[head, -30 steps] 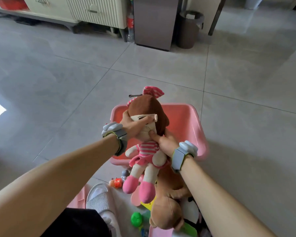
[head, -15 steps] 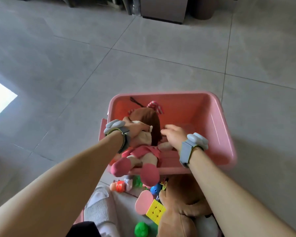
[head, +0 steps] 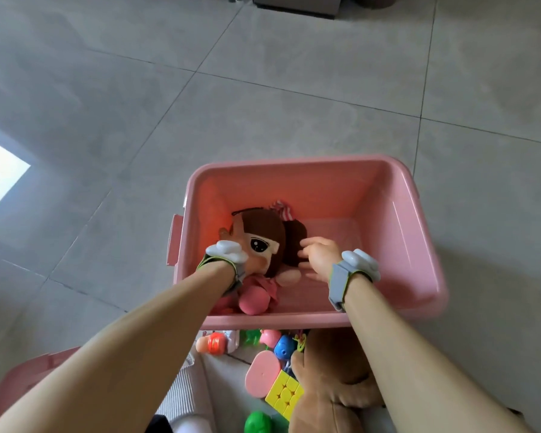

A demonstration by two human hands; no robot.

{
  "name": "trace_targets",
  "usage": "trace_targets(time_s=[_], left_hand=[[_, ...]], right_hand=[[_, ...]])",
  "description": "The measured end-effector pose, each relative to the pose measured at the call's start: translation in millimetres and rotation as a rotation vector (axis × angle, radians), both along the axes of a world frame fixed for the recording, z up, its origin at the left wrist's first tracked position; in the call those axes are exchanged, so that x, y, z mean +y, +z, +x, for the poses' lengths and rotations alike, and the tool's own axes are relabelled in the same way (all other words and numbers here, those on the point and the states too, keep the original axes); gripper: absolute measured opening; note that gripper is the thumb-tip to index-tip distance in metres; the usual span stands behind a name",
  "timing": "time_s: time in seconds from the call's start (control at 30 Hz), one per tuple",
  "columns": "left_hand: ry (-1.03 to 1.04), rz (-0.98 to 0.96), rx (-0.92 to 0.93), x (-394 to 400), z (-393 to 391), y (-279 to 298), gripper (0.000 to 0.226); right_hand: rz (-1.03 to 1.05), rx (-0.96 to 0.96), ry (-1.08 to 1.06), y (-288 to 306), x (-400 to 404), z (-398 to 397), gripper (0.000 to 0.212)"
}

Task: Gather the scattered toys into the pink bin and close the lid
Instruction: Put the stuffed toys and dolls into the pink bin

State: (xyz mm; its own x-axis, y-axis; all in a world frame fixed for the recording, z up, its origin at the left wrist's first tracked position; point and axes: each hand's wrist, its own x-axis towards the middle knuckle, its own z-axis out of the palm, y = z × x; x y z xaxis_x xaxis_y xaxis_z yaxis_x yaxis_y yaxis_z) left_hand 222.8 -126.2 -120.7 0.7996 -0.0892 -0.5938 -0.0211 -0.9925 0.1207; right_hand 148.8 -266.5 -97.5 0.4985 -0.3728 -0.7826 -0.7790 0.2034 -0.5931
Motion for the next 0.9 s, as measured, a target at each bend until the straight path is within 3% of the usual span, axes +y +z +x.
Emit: trace_targets(time_s=[0.13,0.3,0.4,0.53,0.7,0.8,0.9], left_hand=[[-0.082,-0.022,0.039,-4.4,7.9,-11.9,0.126],[0.101,-0.187,0.028,-2.4,14.7,-33.0,0.145],[0.197,-0.265,0.022,-3.0,16.9,-30.8,0.118],[0.121,-0.171,-0.125,-7.8,13.0,-20.6,0.112],[0.161,-0.046,-0.144,-4.7,5.3,-32.9,0.115],[0.090,0.011,-0.107,-0.9,4.2,-37.4,0.115],[-0.177,0.016,-0.103,1.4,4.3,-37.8,0.094]], right_hand=[[-0.008,0.000,0.045,-10.0,4.7,3.5,0.043],[-0.004,-0.007,0.118,-21.9,10.0,7.7,0.045],[0.032,-0.029,0.171,-30.7,17.2,14.3,0.049],[0.056,-0.057,0.109,-43.4,22.1,22.8,0.051],[0.117,-0.060,0.123,-39.1,20.4,20.7,0.051],[0.043,-0.027,0.148,-44.8,20.9,20.6,0.051],[0.007,-0.014,0.132,-51.9,20.4,22.4,0.051]])
